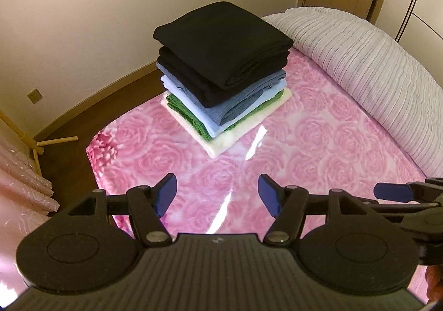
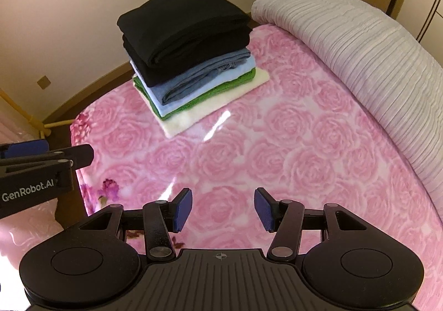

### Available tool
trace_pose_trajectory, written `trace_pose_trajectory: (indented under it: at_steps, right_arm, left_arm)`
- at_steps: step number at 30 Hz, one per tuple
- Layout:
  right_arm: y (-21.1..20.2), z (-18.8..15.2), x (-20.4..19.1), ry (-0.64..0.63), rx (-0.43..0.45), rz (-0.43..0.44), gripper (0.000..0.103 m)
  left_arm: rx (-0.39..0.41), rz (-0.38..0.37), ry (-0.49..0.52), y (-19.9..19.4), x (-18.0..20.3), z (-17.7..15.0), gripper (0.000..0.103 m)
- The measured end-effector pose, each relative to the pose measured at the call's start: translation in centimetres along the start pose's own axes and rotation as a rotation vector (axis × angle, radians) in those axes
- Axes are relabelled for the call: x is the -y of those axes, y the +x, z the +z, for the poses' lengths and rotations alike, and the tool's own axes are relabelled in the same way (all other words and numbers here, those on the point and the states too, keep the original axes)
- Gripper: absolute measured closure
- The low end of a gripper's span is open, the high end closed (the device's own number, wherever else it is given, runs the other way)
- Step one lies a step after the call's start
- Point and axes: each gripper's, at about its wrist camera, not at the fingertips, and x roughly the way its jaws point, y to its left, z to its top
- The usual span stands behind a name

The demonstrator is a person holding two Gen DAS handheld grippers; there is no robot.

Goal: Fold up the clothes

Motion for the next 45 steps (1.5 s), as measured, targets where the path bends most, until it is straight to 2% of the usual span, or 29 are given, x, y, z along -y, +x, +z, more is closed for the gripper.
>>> trace_pose_trajectory:
  at_steps: [11,23,38,45]
  right_arm:
    - [0.9,1.6,1.5,-0.03,-0.005,0.025,0.049]
    - [2.8,3.0,2.5,-0.031,-0.033,0.034,0.049]
    - [4.3,4.3,2.6,-0.026,-0.057,0.035,0.049]
    - [4.4,4.3,2.3,-0.026,-0.06,0.034,0.049]
  left_arm:
    - [0.006,0.031,-0.012,1.0,1.4,1.1,0.042]
    - [-0.032,0.032,0.002,3.9,2.5,1.7,0.042]
    - [-0.06,0.041,-0.012,6.3,2.1,2.4,0.042]
    - [-0.046,0.043,-0.024,6.2,1.8,2.4,0.041]
